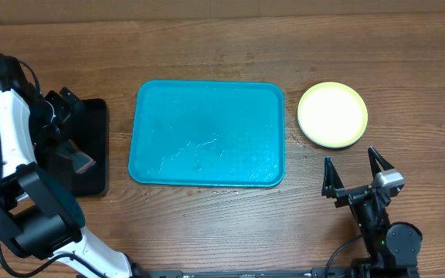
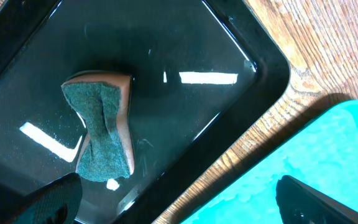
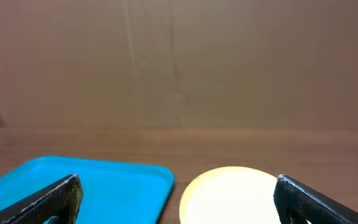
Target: Clean dirty plates on tray and stack at the side
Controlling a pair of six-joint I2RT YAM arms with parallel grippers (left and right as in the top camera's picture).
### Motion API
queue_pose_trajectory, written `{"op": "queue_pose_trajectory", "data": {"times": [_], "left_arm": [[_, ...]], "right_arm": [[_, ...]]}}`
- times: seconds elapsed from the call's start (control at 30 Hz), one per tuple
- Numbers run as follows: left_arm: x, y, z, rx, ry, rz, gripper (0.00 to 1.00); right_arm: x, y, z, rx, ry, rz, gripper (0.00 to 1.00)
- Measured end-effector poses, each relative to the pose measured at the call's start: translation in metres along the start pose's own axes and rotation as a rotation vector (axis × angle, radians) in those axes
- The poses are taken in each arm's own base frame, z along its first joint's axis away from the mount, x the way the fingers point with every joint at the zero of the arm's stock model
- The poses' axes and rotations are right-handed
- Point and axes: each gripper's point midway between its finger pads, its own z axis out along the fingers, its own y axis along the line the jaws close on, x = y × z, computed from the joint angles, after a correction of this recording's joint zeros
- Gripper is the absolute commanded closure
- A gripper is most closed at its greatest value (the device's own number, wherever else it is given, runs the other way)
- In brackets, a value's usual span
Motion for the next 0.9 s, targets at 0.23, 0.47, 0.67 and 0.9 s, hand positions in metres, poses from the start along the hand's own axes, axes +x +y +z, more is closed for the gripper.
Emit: {"op": "queue_pose_trajectory", "data": {"times": [0.23,0.47,0.67,0.9], "left_arm": [[0.0,0.0,0.0,0.0,0.0,0.0,0.0],[0.0,0.0,0.0,0.0,0.0,0.0,0.0],[0.0,0.0,0.0,0.0,0.0,0.0,0.0],[0.0,0.0,0.0,0.0,0.0,0.0,0.0]], "right_arm": [[0.019,-0.018,-0.002,0.102,0.073,0.028,0.0],[0.026,-0.024,-0.003,0.139,0.097,0.033,0.0],[0.025,-0.025,-0.003,0.146,0.096,0.032,0.0],[0.025,-0.025,-0.003,0.147,0.095,0.032,0.0]]}}
